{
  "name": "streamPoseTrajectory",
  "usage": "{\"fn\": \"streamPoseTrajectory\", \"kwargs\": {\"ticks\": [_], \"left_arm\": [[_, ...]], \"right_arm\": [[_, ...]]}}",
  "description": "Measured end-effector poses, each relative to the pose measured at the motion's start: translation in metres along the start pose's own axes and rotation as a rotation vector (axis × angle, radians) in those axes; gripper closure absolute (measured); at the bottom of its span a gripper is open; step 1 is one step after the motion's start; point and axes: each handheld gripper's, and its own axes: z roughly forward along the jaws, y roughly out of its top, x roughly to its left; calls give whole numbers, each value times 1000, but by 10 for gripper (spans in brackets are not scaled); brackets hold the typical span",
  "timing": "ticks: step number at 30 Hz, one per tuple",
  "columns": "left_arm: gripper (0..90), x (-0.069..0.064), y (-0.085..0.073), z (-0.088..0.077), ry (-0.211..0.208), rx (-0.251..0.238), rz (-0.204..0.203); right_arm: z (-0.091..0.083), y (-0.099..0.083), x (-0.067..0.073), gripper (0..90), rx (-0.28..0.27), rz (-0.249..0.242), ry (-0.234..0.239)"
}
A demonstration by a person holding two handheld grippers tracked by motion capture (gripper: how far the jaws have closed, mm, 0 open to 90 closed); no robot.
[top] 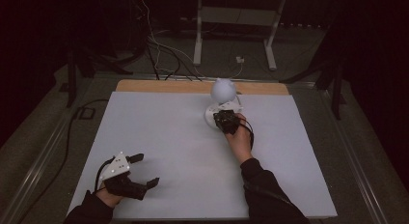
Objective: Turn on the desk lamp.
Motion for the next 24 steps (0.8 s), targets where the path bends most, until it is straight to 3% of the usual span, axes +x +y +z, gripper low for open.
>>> {"fn": "streamPoseTrajectory", "kwargs": {"ticks": [9, 24], "left_arm": [[4, 0, 0, 0, 0, -1, 0], [4, -1, 0, 0, -1, -1, 5]], "right_arm": [[6, 0, -1, 900, 4, 27, -12], [15, -1, 5, 900, 16, 9, -20]]}}
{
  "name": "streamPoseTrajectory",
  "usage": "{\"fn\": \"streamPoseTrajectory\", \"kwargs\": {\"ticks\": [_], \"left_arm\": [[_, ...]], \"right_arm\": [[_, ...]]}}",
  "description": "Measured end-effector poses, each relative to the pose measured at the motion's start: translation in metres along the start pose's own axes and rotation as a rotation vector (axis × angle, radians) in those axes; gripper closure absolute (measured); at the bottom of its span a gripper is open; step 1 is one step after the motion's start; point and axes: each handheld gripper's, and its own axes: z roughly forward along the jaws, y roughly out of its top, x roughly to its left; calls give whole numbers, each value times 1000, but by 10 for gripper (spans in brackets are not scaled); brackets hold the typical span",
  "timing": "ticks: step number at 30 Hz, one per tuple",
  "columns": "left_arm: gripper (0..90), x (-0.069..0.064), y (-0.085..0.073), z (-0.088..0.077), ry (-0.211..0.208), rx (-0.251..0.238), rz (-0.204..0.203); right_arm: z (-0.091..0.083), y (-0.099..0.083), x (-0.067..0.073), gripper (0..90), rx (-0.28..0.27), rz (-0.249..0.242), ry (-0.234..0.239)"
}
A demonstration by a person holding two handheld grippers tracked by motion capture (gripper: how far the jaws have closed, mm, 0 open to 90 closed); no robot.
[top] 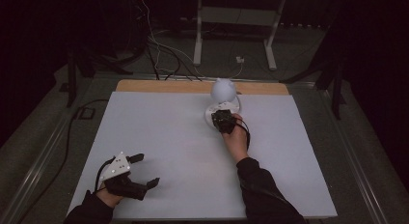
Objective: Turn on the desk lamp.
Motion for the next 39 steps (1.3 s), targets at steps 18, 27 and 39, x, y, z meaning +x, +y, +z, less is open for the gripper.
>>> {"fn": "streamPoseTrajectory", "kwargs": {"ticks": [18, 27, 39], "left_arm": [[4, 0, 0, 0, -2, -1, 1], [4, 0, 0, 0, -1, 0, 2], [4, 0, 0, 1, -2, 0, 2]], "right_arm": [[0, -1, 2, 900, -3, -15, -11], [-3, -2, 3, 890, -38, 30, 14], [-25, 2, 7, 532, -150, 27, 64]]}}
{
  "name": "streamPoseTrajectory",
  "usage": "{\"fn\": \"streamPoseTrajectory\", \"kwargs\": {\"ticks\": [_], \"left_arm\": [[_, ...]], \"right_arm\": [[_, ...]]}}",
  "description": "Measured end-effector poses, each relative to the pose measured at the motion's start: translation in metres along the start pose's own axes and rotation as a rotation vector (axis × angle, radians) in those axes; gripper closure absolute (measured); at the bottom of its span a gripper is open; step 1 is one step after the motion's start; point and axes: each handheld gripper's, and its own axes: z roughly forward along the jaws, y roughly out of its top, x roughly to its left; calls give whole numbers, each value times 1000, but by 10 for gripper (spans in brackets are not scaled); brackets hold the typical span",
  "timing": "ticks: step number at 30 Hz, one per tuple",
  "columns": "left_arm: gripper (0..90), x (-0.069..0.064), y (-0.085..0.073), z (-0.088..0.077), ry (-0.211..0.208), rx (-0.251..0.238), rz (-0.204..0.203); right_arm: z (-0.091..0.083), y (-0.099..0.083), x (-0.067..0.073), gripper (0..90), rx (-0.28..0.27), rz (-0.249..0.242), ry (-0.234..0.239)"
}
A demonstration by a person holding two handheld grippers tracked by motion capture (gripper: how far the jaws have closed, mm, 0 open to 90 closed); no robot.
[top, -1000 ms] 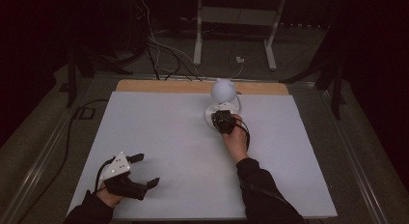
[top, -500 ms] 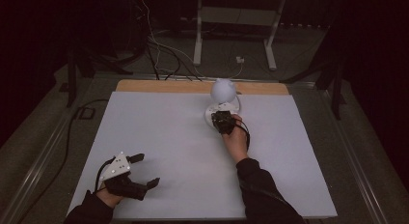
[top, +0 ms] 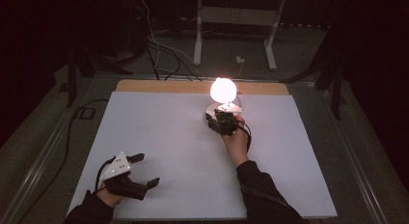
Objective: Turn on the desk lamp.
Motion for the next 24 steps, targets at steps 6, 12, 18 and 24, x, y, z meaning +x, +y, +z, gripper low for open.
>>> {"fn": "streamPoseTrajectory", "kwargs": {"ticks": [6, 12, 18, 24], "left_arm": [[4, 0, 0, 0, 0, 0, 1], [4, 0, 0, 0, -2, 0, -1], [4, 0, 1, 1, -4, -2, -1], [4, 1, 1, 1, -5, -3, -2]], "right_arm": [[-4, -1, 0, 373, 39, 20, 36], [-8, 0, -1, 192, 55, 28, 61], [-19, 1, -3, 0, 68, -34, 191], [-32, 5, -4, 0, 45, -77, 212]]}}
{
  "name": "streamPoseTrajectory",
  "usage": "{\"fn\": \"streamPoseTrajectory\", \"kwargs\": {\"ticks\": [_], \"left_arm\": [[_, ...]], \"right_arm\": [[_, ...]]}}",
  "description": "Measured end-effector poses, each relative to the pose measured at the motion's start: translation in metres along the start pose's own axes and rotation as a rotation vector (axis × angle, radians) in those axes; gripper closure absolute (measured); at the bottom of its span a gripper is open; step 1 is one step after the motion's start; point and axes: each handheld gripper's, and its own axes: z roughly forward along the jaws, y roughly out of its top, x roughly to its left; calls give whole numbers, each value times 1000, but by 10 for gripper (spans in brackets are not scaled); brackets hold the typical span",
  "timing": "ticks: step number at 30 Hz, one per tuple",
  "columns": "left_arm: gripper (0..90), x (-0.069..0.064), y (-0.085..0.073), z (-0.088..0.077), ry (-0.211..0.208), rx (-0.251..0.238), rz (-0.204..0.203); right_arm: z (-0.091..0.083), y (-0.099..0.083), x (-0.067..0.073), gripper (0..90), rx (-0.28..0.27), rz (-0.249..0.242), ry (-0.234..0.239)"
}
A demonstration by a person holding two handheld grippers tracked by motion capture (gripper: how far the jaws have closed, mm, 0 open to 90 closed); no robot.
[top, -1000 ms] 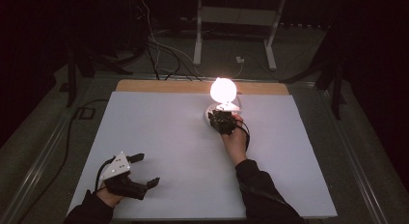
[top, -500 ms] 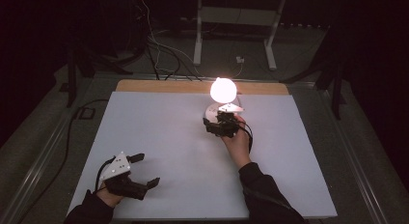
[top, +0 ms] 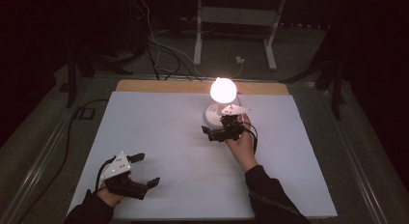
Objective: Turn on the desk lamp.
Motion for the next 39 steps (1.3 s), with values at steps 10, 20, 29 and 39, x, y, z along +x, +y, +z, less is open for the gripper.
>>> {"fn": "streamPoseTrajectory", "kwargs": {"ticks": [10, 20, 29, 39], "left_arm": [[4, -1, 0, 1, 1, 4, 3], [4, -1, 0, 1, 3, 5, 3], [4, -1, 0, 2, -1, 7, 9], [4, -1, 0, 2, -2, 9, 9]], "right_arm": [[-28, -3, 5, 0, -36, -52, 43], [-56, -12, 5, 0, -61, -57, 45], [-80, -28, 3, 0, -49, -72, 43], [-110, -57, -2, 0, -29, -59, 23]]}}
